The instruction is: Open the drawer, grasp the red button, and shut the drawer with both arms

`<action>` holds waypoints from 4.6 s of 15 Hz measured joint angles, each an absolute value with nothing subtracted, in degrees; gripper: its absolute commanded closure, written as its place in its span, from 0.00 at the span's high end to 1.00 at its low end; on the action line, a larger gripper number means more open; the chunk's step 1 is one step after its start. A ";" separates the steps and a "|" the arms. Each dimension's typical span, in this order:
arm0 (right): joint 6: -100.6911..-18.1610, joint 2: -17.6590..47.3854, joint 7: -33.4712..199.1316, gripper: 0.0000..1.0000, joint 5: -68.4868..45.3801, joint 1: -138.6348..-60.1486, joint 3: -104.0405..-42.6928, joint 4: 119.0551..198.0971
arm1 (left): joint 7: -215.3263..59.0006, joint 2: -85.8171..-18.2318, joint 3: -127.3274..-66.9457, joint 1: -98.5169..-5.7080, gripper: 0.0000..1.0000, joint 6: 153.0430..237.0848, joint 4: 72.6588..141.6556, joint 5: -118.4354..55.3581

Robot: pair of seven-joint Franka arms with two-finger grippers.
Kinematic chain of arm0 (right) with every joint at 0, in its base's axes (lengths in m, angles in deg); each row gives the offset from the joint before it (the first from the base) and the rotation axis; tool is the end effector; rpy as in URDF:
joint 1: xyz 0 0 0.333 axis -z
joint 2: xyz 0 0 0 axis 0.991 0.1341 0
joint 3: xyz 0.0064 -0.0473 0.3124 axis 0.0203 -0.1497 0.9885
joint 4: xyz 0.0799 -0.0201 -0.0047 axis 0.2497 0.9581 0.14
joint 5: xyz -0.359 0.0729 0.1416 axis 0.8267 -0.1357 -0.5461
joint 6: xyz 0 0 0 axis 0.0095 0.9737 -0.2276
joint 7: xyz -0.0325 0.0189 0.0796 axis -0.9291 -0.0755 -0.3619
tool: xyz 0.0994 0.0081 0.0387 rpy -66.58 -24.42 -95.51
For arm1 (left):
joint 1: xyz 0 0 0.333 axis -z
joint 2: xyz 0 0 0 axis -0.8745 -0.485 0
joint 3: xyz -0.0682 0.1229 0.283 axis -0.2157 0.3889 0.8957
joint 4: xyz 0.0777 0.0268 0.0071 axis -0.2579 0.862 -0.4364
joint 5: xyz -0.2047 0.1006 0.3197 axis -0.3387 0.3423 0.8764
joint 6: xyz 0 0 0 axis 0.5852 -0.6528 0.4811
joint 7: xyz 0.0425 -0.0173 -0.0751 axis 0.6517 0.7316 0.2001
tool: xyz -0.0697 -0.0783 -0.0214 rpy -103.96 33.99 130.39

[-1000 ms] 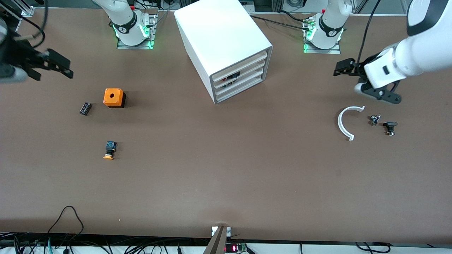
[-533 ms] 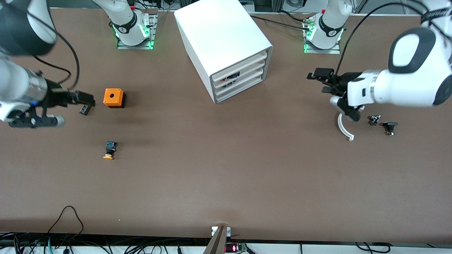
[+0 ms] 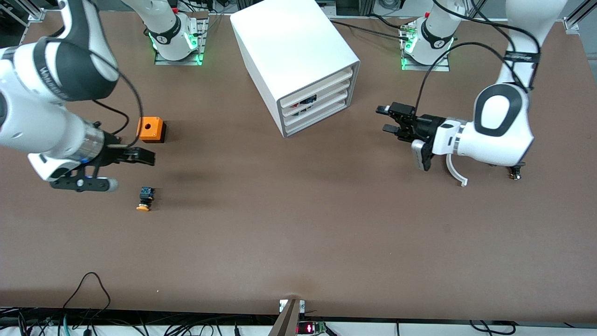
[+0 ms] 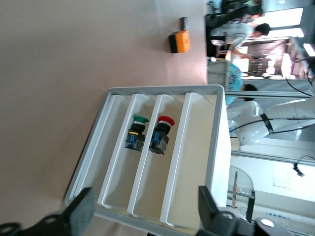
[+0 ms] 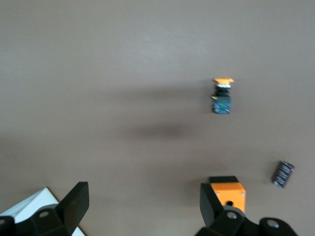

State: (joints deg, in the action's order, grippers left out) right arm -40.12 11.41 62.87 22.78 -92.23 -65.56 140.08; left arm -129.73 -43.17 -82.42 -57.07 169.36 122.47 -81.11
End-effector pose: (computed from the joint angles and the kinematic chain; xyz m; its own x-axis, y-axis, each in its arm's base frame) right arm 0.6431 0.1406 0.5005 0.9948 -0.0526 -0.0876 -0.0560 -0.9977 -0.0374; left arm 0.5272 -0.1582 0.3195 0.8812 -0.4728 -0.0040 -0.1806 -0.3443 0.9213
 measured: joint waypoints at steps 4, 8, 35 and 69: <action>-45.53 11.52 57.83 1.00 22.79 -95.80 -65.54 139.97 | -139.74 -45.03 -85.19 -56.96 0.62 171.35 129.10 -87.82; -50.33 11.97 55.90 1.00 22.67 -96.48 -65.54 139.97 | -148.66 -49.23 -88.97 -56.83 0.57 174.38 132.67 -93.43; -55.48 22.82 -11.79 0.99 22.53 -119.45 -65.37 128.81 | -154.48 -53.14 -96.35 -58.41 0.00 180.89 136.39 -100.44; -72.03 36.50 -29.69 0.14 22.54 -133.24 -65.40 128.30 | -116.44 -60.57 -96.27 -71.08 1.00 166.29 95.10 -59.10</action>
